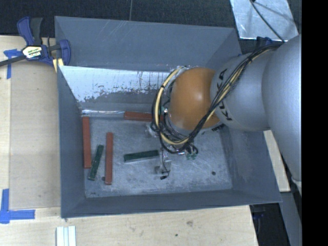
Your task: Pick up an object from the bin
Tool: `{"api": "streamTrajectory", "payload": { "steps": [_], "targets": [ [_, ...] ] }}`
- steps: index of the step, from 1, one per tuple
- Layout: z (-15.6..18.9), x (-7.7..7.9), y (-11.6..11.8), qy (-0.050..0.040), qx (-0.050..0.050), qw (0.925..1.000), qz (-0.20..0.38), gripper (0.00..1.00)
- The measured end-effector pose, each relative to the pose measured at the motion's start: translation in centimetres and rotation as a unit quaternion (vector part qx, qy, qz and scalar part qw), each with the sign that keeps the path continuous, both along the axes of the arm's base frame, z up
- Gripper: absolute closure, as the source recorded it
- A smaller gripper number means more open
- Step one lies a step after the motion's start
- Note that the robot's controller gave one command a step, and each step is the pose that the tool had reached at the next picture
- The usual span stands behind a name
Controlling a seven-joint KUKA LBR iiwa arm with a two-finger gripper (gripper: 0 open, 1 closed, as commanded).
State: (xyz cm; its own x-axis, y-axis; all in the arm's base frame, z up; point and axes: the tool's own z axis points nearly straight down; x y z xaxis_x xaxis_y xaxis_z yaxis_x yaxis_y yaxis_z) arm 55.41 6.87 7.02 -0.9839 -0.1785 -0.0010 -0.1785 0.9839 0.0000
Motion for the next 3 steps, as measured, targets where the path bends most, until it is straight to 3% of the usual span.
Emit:
{"api": "streamTrajectory", "payload": {
  "steps": [1, 2, 3],
  "targets": [
    [0.1, 0.1, 0.0, -0.0014, 0.001, 1.0000, -0.001, 1.00],
    [17.9, 1.4, 0.8, -0.0057, 0.000, 0.9910, 0.134, 1.00],
    [17.5, 1.3, 0.8, -0.0015, 0.000, 0.9912, 0.133, 0.00]
  ]
}}
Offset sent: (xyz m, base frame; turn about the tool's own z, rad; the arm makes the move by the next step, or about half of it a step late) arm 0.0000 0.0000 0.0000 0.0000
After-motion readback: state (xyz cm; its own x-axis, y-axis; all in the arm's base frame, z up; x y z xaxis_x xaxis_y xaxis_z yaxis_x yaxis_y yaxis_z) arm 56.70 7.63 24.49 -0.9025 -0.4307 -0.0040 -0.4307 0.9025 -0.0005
